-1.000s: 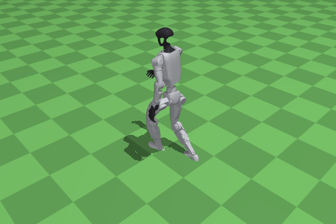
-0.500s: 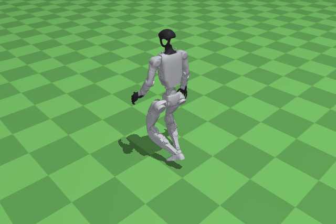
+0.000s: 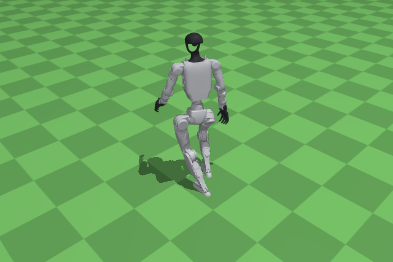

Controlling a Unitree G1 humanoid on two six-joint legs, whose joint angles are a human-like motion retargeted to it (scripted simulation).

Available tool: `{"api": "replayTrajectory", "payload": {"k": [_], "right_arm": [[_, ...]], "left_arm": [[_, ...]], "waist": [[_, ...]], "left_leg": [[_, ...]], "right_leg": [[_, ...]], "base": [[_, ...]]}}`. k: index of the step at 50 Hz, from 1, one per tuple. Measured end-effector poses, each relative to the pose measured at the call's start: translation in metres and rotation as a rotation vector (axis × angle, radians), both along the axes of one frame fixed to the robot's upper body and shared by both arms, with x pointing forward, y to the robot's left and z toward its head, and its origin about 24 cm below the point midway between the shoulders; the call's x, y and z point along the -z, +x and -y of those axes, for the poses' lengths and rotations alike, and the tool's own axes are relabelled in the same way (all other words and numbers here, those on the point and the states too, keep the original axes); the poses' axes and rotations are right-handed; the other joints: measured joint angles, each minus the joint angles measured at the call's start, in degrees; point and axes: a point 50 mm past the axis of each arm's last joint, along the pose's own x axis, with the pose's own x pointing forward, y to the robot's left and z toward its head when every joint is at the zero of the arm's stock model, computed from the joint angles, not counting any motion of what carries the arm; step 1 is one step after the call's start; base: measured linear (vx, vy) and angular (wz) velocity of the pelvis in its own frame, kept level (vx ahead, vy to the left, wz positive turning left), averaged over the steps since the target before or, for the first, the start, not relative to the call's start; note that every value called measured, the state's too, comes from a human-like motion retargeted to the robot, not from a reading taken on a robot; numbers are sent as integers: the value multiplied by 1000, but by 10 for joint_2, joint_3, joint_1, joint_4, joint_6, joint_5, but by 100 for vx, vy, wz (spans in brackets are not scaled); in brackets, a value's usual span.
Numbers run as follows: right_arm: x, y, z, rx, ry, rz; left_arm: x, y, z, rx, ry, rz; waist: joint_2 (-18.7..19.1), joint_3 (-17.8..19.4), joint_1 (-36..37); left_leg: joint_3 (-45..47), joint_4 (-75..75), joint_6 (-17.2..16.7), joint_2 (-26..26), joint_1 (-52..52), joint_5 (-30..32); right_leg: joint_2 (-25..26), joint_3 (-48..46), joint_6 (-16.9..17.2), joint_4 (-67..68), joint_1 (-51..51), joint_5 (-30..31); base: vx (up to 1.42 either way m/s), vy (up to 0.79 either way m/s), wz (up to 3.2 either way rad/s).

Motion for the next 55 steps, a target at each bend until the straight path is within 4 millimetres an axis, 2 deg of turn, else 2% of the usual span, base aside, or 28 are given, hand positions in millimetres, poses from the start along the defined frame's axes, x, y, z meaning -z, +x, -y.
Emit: {"api": "replayTrajectory", "payload": {"k": [2,4,6,8,10,12,15,18,20,22,24,26,28,30,32,35,37,40,43,45,46,48,51,53,55], "right_arm": [[0,-19,11,50,-21,-40],[0,-29,17,78,-37,-59],[0,-30,17,91,-48,-49],[-1,-16,14,89,-55,-1],[-6,13,8,64,-63,88],[-16,56,0,13,-73,206],[-42,119,-14,-54,-79,393],[-76,174,-28,-87,-59,585],[-99,201,-36,-105,-37,700],[-117,218,-44,-123,-15,783],[-125,225,-50,-142,2,822],[-122,222,-53,-160,15,813],[-108,209,-53,-174,21,752],[-85,185,-52,-180,33,644],[-61,156,-50,-184,58,512],[-33,114,-42,-183,56,325],[-18,80,-32,-163,37,211],[-8,42,-12,-102,7,94],[-3,8,6,-5,-18,15],[-3,-8,16,52,-35,-15],[-3,-14,19,71,-43,-25],[-3,-22,25,109,-58,-33],[-3,-29,28,139,-75,-30],[-4,-25,26,151,-85,-6],[-4,-13,22,151,-89,37]], "left_arm": [[-16,18,5,28,5,80],[-21,23,10,43,-1,113],[-15,16,14,44,-15,94],[0,0,18,43,-32,30],[19,-21,22,47,-43,-65],[35,-41,27,63,-43,-165],[56,-75,29,81,-39,-306],[70,-111,23,56,-53,-409],[76,-133,19,21,-71,-461],[80,-150,16,-22,-95,-500],[83,-162,15,-54,-115,-526],[84,-168,15,-67,-122,-538],[84,-167,15,-67,-119,-535],[83,-160,17,-61,-112,-513],[78,-143,15,-54,-95,-468],[67,-109,11,-37,-62,-381],[60,-90,9,-28,-42,-327],[40,-52,1,-33,-14,-218],[21,-22,-1,-7,11,-116],[9,-7,0,23,26,-59],[6,-3,1,32,31,-41],[1,4,5,49,33,-11],[5,-1,10,54,15,-15],[12,-11,13,53,0,-43],[22,-24,16,48,-14,-91]], "waist": [[18,-11,3],[24,-15,5],[27,-15,9],[39,-11,15],[65,-3,24],[90,-3,43],[85,-3,74],[65,-6,94],[47,-13,100],[22,-24,95],[3,-34,89],[-16,-37,84],[-36,-40,76],[-48,-41,65],[-70,-32,53],[-71,-19,33],[-67,-13,13],[-35,-10,-2],[-3,-16,-13],[19,-26,-12],[20,-26,-14],[34,-35,-10],[34,-38,-5],[42,-37,0],[57,-32,7]], "left_leg": [[-7,-1,-8,19,13,-5],[-11,42,-16,33,23,-17],[-8,140,-27,58,22,-24],[2,288,-37,109,-2,-1],[8,473,-37,196,-63,46],[0,595,-17,273,-145,57],[0,639,13,298,-248,20],[11,537,10,263,-328,-7],[18,413,-7,217,-363,-1],[17,262,-24,149,-376,23],[11,173,-30,98,-377,43],[10,148,-23,61,-359,66],[13,159,-9,30,-341,80],[19,186,6,8,-323,71],[29,141,20,-29,-262,68],[28,91,25,-45,-184,50],[29,87,20,-48,-146,32],[13,1,8,-34,-58,31],[5,-37,-2,-12,-9,27],[2,-45,-9,10,5,17],[2,-29,-12,14,9,8],[-3,-13,-16,31,14,-4],[-4,82,-29,51,17,-21],[-3,191,-40,83,8,-23],[5,338,-51,140,-19,9]], "right_leg": [[46,6,12,-104,-8,8],[66,13,10,-113,-5,17],[79,13,-4,-66,8,19],[99,0,-30,-26,36,6],[133,-28,-63,-13,69,-17],[172,-45,-85,-38,96,-26],[191,-30,-87,-67,137,-40],[183,-10,-74,-95,179,-51],[162,2,-62,-111,204,-59],[125,10,-50,-115,219,-68],[95,19,-39,-94,227,-78],[67,33,-25,-60,242,-83],[37,43,-4,-12,254,-67],[9,46,26,60,252,-8],[-41,55,51,154,223,78],[-85,57,36,262,145,121],[-106,49,12,281,98,77],[-72,28,-12,207,29,27],[-9,17,-3,49,-11,11],[43,18,10,-67,-26,14],[53,26,15,-87,-32,11],[81,26,16,-133,-29,23],[96,31,3,-83,-18,31],[112,22,-15,-42,2,24],[134,2,-42,-13,30,5]], "base": [[1,-5,-39],[-4,-8,-26],[-4,-9,-22],[-4,-11,-21],[-9,-13,-21],[-8,-11,-32],[-3,-3,-38],[1,4,-33],[2,5,-8],[2,6,19],[-1,2,9],[0,0,0],[3,2,3],[0,3,-6],[0,7,-21],[0,8,-44],[2,7,-50],[8,5,-61],[5,0,-34],[2,-3,-29],[-2,-5,-16],[-1,-6,-15],[-3,-10,-13],[-1,-10,-8],[-4,-12,-7]]}}
